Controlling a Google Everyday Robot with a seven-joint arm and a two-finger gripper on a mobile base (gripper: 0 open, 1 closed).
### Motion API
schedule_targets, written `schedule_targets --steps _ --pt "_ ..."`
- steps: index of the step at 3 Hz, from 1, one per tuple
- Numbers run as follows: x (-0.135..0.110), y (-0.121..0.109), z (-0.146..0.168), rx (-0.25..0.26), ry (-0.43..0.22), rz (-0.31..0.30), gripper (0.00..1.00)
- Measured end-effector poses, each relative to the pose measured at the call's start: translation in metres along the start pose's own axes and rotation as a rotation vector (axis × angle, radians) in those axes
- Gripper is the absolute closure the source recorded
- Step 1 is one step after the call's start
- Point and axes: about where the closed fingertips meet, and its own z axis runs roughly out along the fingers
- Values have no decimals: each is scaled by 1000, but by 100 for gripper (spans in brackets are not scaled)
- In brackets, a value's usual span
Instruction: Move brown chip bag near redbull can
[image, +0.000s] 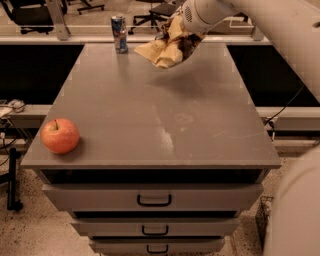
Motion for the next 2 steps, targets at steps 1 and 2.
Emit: schedule_targets --steps 1,2 --pt "-21 18 37 -61 -17 -25 100" --pt "-31 29 73 -110 -17 -41 100"
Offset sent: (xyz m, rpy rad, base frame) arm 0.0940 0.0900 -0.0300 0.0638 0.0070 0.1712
